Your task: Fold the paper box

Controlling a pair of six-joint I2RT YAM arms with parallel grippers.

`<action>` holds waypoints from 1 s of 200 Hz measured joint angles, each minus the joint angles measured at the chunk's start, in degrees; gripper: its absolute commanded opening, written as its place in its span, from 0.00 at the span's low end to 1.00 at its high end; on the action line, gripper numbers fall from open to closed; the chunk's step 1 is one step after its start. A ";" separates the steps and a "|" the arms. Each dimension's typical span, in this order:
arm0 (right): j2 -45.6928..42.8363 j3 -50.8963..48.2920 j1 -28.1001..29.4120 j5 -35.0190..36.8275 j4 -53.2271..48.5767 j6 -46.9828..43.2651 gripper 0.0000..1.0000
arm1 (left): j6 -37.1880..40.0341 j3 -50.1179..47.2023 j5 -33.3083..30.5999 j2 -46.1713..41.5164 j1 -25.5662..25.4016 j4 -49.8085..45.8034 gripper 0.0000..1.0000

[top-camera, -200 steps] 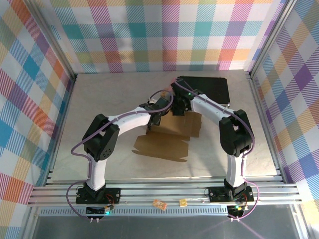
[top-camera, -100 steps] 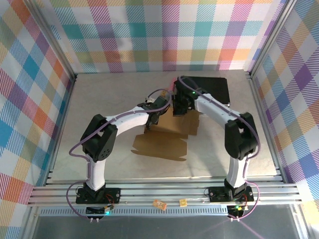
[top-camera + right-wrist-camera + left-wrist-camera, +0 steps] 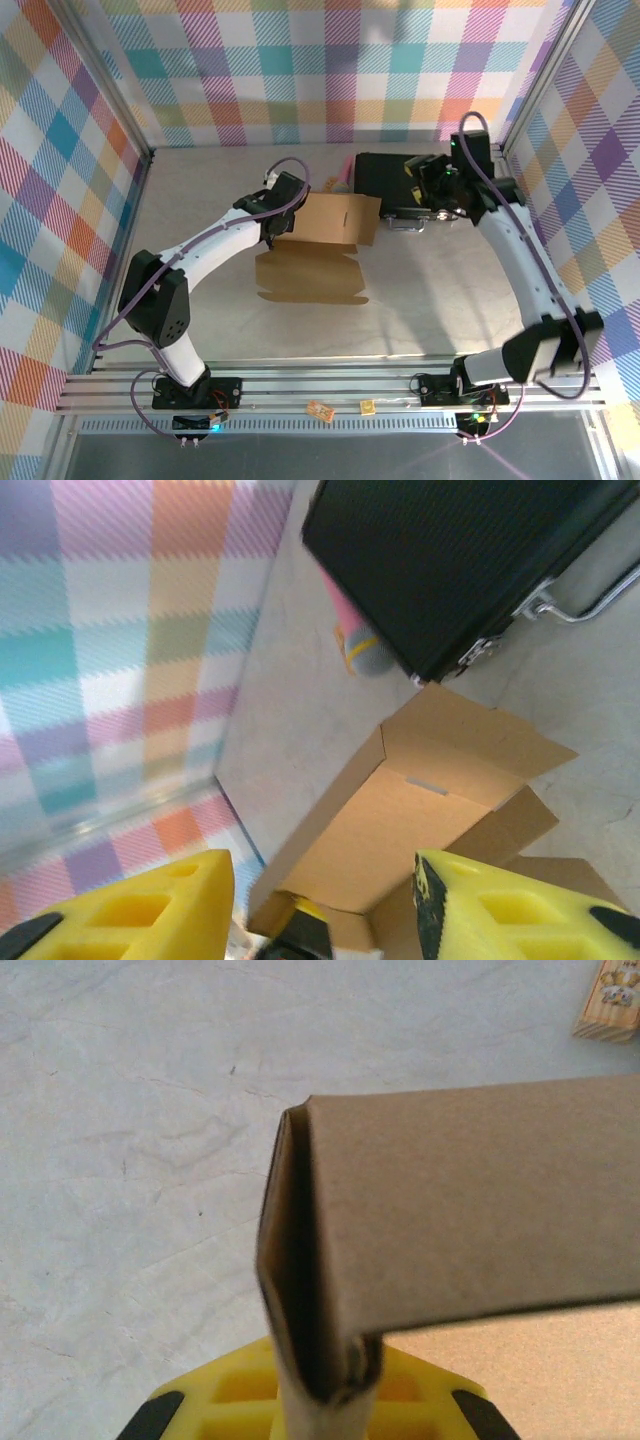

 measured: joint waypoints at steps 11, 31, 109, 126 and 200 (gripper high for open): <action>4.83 2.56 0.04 -3.02 -0.04 -2.36 0.46 | 0.13 0.17 0.17 0.00 -0.04 -0.07 0.00; 13.86 8.11 0.04 -7.56 -0.55 -6.60 0.46 | 0.17 0.17 0.20 0.00 -0.17 -0.11 0.00; 25.83 16.22 0.55 -16.57 -4.15 -13.84 0.43 | 0.15 0.17 0.39 0.00 -1.25 -0.09 0.00; 25.97 16.24 0.76 -16.44 -6.12 -15.41 0.43 | 0.15 0.17 0.39 0.00 -1.25 -0.09 0.00; 10.54 0.02 1.46 -7.54 1.62 -51.54 0.47 | 2.80 4.15 4.00 0.28 -1.03 -1.84 0.00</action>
